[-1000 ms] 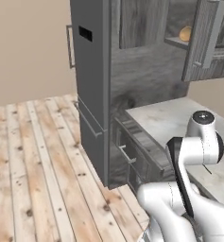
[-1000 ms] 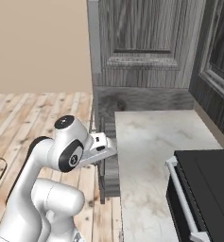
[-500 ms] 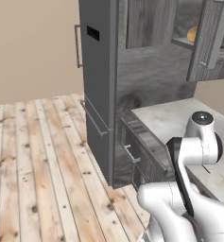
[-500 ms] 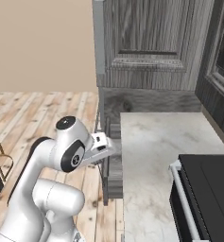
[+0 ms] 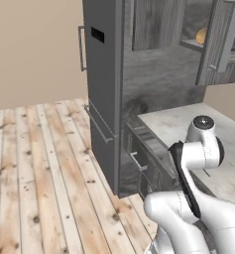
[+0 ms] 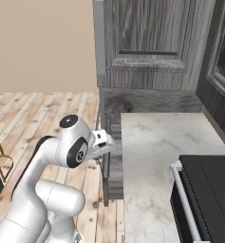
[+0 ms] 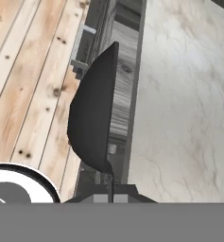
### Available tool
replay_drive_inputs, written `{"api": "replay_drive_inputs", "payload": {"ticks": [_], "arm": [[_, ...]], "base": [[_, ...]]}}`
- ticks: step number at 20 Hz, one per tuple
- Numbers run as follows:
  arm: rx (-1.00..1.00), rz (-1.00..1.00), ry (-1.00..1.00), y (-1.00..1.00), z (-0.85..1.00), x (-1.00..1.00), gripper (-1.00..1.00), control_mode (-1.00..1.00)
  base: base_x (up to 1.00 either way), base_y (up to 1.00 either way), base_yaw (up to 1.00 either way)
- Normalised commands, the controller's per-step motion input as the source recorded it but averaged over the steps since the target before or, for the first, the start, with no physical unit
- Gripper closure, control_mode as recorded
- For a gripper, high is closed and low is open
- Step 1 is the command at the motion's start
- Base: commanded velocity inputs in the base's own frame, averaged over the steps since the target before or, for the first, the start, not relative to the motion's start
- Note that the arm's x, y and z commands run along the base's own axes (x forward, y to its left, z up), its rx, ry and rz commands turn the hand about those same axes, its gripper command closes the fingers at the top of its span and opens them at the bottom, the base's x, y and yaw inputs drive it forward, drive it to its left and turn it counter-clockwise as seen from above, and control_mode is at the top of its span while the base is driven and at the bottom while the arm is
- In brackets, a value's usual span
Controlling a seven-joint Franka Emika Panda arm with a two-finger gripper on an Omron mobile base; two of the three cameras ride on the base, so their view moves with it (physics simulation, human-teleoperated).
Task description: Organize the utensils by type. Pick up the wooden spoons from the counter and place them in the open cabinet. Then pick up the metallic utensils from the counter and place them in the open drawer.
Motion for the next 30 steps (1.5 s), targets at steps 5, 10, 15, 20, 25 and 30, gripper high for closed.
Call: {"api": "replay_drive_inputs", "payload": {"ticks": [5,10,15,20,25,30], "arm": [[0.02,-0.17,-0.07,0.35,-0.14,0.24,1.0,-1.0],[0.03,-0.12,-0.03,0.12,-0.13,0.59,1.0,-1.0],[0.0,-0.02,0.0,-0.04,-0.19,0.67,1.0,-1.0],[0.0,0.0,0.01,-0.05,-0.16,0.53,1.0,-1.0],[0.0,0.0,0.04,0.0,-0.2,0.39,1.0,-1.0],[0.0,0.0,0.0,-0.01,-0.3,0.3,1.0,-1.0]], "base": [[0.0,0.0,0.0],[0.0,0.0,0.0],[0.0,0.0,0.0],[0.0,0.0,0.0],[0.0,0.0,0.0],[0.0,0.0,0.0]]}}
